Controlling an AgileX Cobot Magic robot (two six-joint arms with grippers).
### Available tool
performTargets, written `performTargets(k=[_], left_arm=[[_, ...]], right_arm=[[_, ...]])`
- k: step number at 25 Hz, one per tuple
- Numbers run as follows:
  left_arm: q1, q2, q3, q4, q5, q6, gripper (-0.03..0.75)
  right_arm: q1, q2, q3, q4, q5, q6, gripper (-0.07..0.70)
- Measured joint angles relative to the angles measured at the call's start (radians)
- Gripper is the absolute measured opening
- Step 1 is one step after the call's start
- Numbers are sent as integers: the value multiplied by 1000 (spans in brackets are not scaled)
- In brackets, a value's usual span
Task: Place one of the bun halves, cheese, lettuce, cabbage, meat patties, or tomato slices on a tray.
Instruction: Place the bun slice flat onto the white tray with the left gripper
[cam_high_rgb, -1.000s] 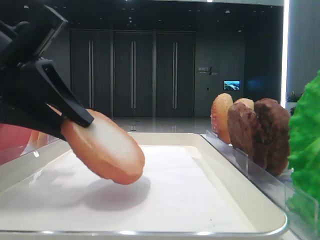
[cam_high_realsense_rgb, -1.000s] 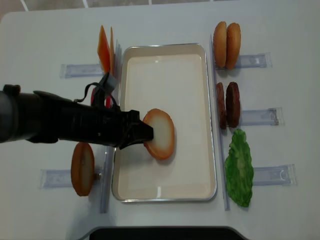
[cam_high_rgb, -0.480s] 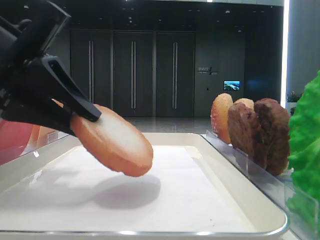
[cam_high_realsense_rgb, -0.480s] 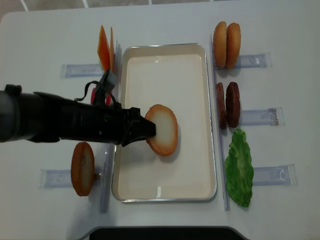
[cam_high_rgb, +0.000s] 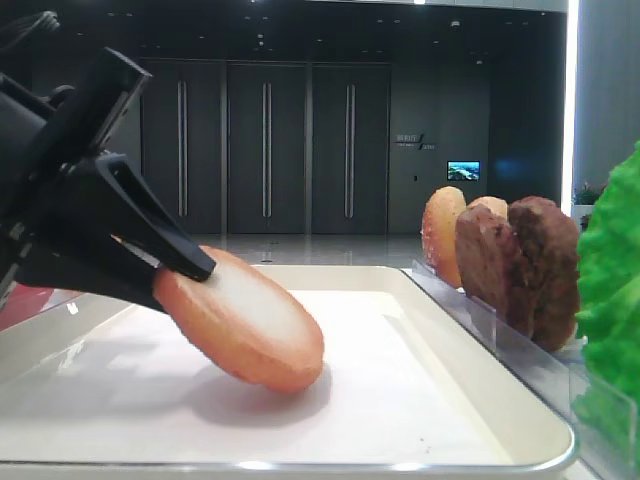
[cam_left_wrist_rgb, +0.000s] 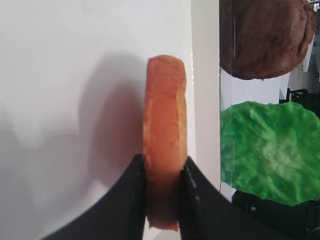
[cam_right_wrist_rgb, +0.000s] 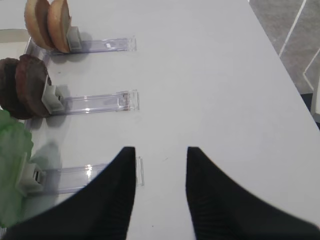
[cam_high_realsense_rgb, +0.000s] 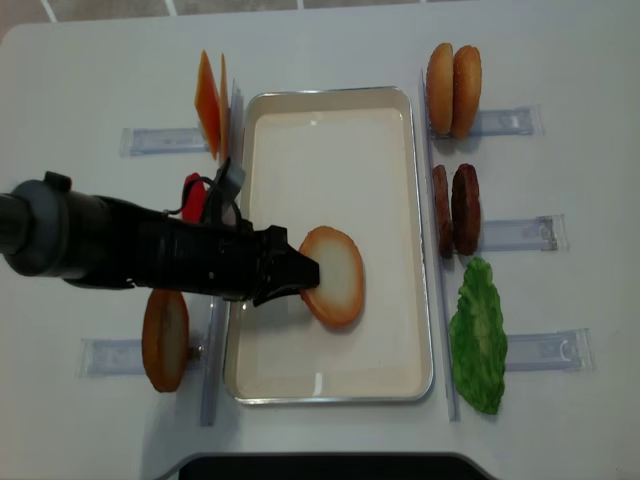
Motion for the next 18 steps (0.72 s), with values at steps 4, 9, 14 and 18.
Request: performTargets(k=[4,9,14,18], left_arm=[[0,1,0,0,2,2,132],[0,1,0,0,2,2,283],[0,1,0,0,1,0,418],[0,1,0,0,1,-6,437]], right_arm=[[0,0,0,0,0,0,241],[0,0,0,0,0,0,241],[0,0,0,0,0,0,241],[0,0,0,0,0,0,241]])
